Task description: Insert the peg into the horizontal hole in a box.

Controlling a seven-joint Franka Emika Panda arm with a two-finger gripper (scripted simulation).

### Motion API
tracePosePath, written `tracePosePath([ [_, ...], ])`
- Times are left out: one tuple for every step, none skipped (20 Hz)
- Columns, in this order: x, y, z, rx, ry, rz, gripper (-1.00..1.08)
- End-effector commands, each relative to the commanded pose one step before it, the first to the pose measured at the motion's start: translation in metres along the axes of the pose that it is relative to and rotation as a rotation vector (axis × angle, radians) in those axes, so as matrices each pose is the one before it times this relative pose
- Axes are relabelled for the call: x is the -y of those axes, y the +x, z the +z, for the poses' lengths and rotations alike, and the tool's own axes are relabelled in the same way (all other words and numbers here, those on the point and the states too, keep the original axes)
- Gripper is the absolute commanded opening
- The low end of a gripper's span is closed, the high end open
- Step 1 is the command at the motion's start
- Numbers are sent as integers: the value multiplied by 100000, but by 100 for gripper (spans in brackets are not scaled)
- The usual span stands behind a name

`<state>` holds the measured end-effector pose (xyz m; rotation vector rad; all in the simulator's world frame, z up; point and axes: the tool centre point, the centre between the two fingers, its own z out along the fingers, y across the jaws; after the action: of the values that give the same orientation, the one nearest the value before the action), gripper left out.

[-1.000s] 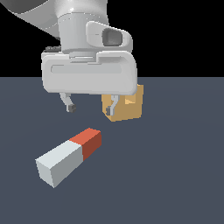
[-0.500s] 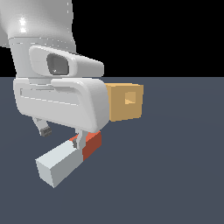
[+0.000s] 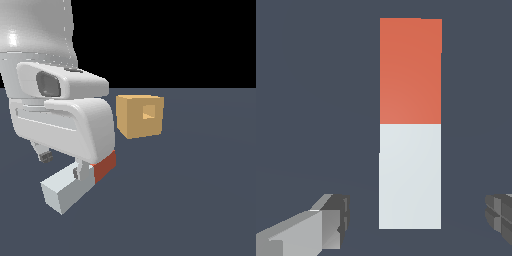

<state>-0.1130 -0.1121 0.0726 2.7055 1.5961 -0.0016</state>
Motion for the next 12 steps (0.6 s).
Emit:
tracePosePath([
  [37,10,369,13,37,-14,100],
  [7,-28,264,-15,-8,67,100],
  [20,7,328,0,0,0,100],
  [14,-25,379,-13,-8,67,100],
  [25,10,441,0,0,0,100],
  [17,-22,489,-13,-9,67,100],
  [15,-20,524,-15,-9,67,100],
  [18,14,482,0,0,0,100],
  [1,-19,412,-21,-9,65,100],
  [4,13,359,0,0,0,100],
  [0,12,300,0,0,0,100],
  [-12,-19,235,-34,-7,60,100],
])
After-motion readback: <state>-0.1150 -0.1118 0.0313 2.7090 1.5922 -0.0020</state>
